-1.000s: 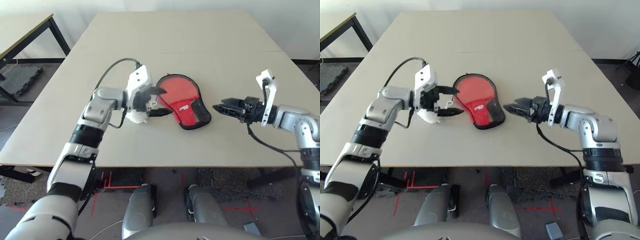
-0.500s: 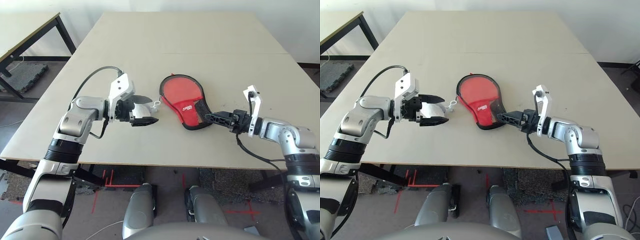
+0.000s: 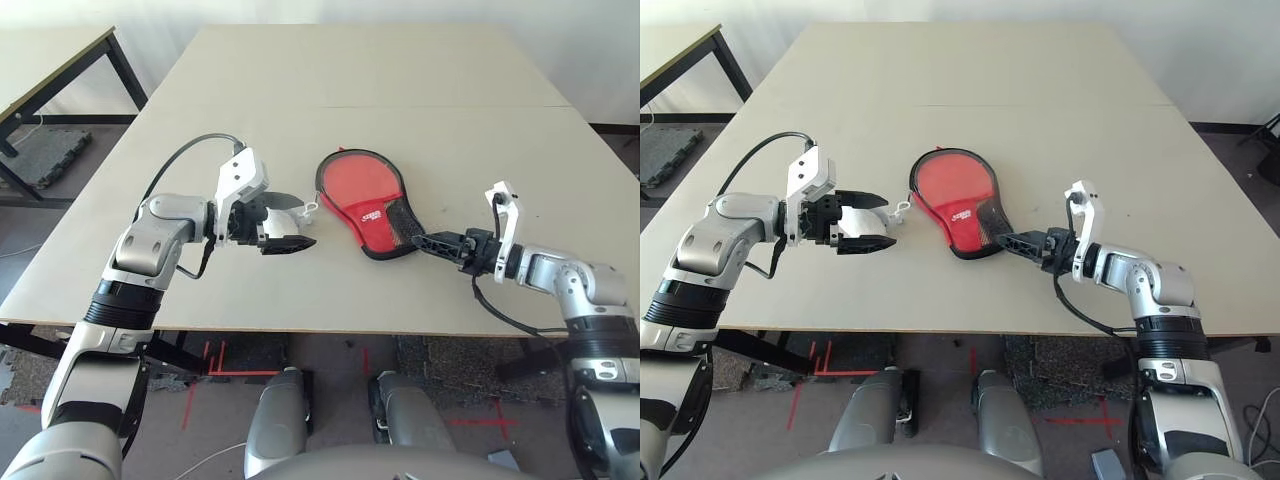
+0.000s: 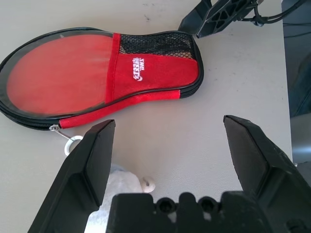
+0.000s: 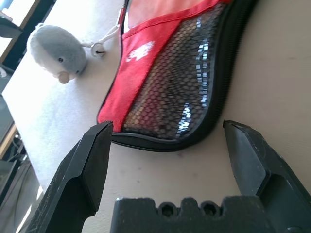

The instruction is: Store the ping-pong paddle in its case and zip it.

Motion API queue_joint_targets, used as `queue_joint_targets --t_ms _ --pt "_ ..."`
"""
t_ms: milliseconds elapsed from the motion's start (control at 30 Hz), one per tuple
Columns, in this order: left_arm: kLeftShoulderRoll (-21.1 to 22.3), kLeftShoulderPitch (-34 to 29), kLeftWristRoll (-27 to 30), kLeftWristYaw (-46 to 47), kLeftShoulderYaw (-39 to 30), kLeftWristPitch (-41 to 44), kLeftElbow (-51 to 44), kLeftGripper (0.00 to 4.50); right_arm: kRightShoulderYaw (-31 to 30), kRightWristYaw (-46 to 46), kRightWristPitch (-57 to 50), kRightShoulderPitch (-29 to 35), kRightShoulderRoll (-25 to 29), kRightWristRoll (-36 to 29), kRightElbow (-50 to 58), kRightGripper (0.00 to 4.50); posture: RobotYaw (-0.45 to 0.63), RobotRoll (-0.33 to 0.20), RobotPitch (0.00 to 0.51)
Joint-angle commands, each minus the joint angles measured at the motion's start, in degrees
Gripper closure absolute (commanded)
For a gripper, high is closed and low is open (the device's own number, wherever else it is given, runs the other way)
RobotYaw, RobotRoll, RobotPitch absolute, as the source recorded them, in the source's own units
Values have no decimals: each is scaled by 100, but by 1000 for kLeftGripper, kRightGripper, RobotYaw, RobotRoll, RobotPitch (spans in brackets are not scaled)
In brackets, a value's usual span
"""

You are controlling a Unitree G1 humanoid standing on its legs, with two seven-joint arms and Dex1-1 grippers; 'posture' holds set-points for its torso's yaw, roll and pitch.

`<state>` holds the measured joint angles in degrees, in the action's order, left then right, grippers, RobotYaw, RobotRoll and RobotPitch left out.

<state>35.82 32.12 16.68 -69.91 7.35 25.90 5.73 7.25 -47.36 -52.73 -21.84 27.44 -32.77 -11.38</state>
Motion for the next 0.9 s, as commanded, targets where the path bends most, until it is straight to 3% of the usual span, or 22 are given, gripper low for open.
queue_joint_targets --t_ms 33,233,300,367,700,900 --pt "42 -57 5 15 44 11 -41 0 -149 26 -154 38 -94 -39 50 27 100 0 95" --pt "53 -94 11 30 34 21 -84 0 -187 21 -204 -31 -150 -20 8 27 103 0 93" --pt "50 -103 16 38 34 27 -101 0 -177 45 -223 -55 -181 -16 -34 292 104 0 92" --pt "41 -107 18 52 34 24 -111 0 -170 97 -221 -76 -216 20 -95 737 105 0 90" --pt "55 -103 7 85 31 9 -96 0 -135 305 -206 -165 -291 108 -281 4477 106 0 92" --pt "65 -118 44 65 40 72 -115 0 -34 392 -185 -189 -362 57 -322 4477 104 0 94"
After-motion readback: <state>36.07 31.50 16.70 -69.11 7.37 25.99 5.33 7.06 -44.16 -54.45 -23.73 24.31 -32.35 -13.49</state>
